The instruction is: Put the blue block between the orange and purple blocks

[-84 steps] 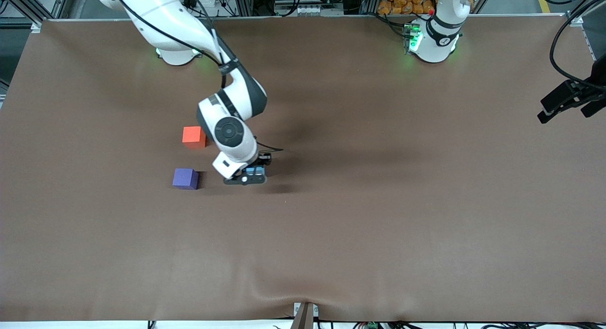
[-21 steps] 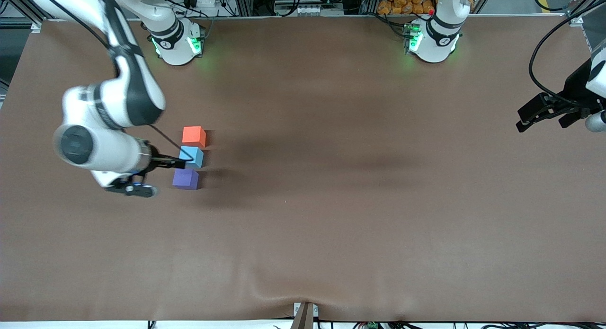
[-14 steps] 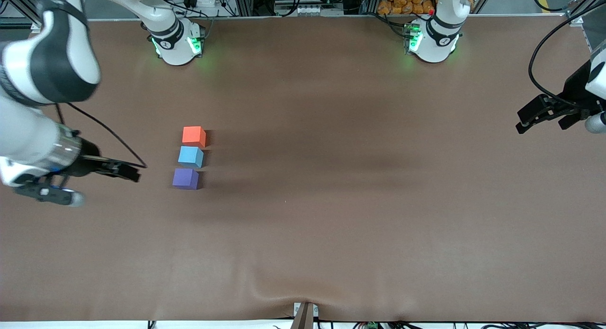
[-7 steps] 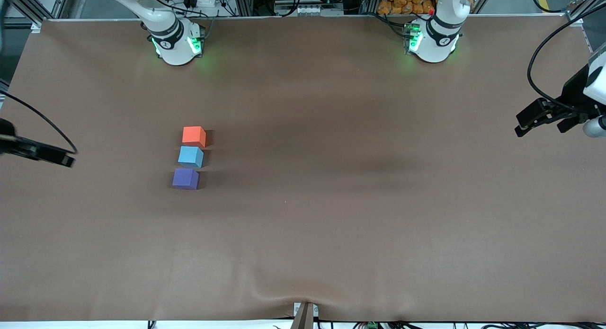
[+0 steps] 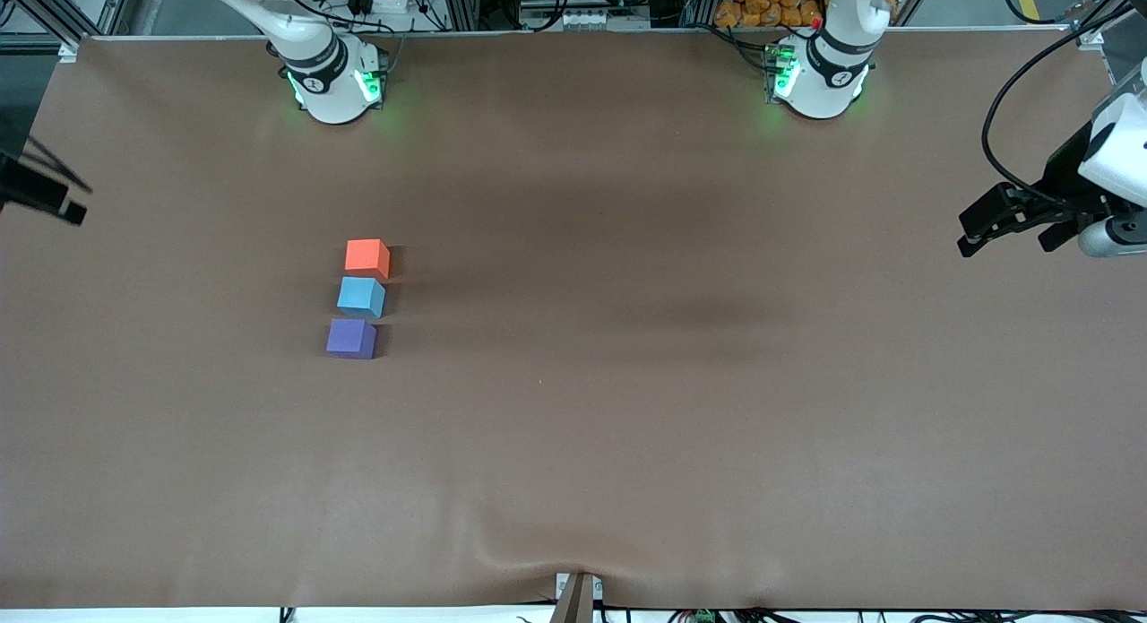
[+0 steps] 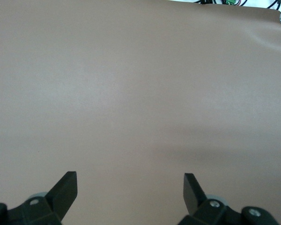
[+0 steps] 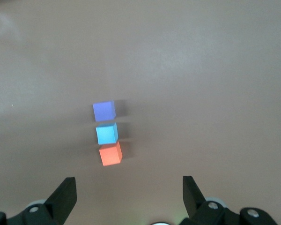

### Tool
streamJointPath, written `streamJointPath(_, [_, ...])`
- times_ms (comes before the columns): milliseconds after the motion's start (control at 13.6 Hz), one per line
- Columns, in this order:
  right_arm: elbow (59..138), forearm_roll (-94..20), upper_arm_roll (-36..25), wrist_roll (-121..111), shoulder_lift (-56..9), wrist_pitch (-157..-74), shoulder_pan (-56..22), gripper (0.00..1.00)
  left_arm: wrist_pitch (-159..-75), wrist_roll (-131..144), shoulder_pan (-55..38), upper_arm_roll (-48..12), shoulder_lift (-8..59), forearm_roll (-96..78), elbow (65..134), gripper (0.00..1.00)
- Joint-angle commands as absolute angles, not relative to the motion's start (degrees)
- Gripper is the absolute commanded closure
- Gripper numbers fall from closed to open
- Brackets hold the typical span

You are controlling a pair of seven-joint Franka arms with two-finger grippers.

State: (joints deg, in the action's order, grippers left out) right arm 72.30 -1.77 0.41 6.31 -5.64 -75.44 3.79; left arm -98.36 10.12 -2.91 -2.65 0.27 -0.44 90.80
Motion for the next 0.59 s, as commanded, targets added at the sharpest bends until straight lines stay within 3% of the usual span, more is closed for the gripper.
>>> streamJointPath(0, [87.24,-0.53,0.53,6.42,4.46,-81.63,3.95,0.00,-96.42,10.11,-2.37,-2.81,0.09,-0.53,89.65,0.00])
streamJointPath(515, [87.29,1.05,1.05,5.80,4.93,-81.74,2.37,0.00,-96.15,10.02,-2.64,-2.73,0.97,-0.44,89.47,0.00])
